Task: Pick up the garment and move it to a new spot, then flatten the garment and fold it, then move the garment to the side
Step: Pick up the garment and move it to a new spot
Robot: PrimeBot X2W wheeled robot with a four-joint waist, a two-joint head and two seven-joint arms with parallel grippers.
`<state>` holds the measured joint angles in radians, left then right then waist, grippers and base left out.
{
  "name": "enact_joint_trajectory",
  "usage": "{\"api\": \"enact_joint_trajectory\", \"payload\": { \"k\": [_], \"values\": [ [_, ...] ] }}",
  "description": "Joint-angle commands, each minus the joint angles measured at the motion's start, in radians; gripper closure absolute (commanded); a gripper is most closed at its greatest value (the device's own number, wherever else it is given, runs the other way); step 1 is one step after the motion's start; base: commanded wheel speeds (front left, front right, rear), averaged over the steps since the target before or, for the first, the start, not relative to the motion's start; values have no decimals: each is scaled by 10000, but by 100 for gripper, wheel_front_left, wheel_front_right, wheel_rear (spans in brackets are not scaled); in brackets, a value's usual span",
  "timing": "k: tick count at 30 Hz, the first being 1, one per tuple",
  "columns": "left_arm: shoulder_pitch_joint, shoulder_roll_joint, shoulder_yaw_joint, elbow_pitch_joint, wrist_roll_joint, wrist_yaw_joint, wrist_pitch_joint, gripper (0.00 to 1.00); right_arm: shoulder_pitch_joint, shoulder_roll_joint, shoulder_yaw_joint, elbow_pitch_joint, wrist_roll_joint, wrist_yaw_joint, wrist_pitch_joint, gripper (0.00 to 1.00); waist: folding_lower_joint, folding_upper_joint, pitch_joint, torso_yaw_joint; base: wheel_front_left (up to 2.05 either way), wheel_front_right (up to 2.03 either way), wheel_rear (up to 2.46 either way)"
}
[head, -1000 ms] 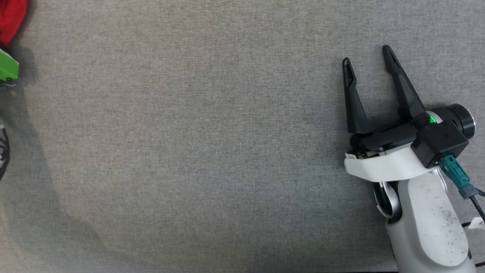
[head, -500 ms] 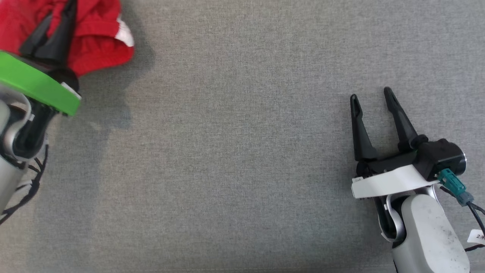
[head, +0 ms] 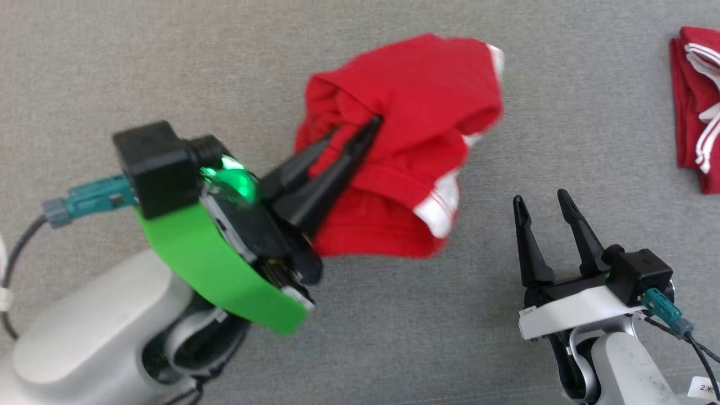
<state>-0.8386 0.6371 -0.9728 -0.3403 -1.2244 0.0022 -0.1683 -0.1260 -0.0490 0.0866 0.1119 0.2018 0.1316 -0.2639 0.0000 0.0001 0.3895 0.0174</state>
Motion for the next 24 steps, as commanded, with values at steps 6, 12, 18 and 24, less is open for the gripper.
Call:
{"api": "enact_joint_trajectory", "payload": {
  "k": [6,12,18,24],
  "values": [
    [1077,-1250,-319,-982,-1952,585,213,100,298,-22,29,-112,305,-19,-2,0,0,-1,-611,-1286,0,0,0],
    [1892,-1780,274,1169,-3952,722,22,100,439,-19,-19,-172,409,-19,-4,0,0,-1,-573,-1882,0,0,0],
    [1997,-2035,1064,4947,-4436,815,-496,100,549,-22,-29,-181,387,-19,-2,0,0,-1,-549,-2144,0,0,0],
    [1692,-2434,1693,7622,-4461,518,-801,80,637,-19,-155,-108,303,-19,-2,0,0,-1,-674,-2002,0,0,0]
  ]
}}
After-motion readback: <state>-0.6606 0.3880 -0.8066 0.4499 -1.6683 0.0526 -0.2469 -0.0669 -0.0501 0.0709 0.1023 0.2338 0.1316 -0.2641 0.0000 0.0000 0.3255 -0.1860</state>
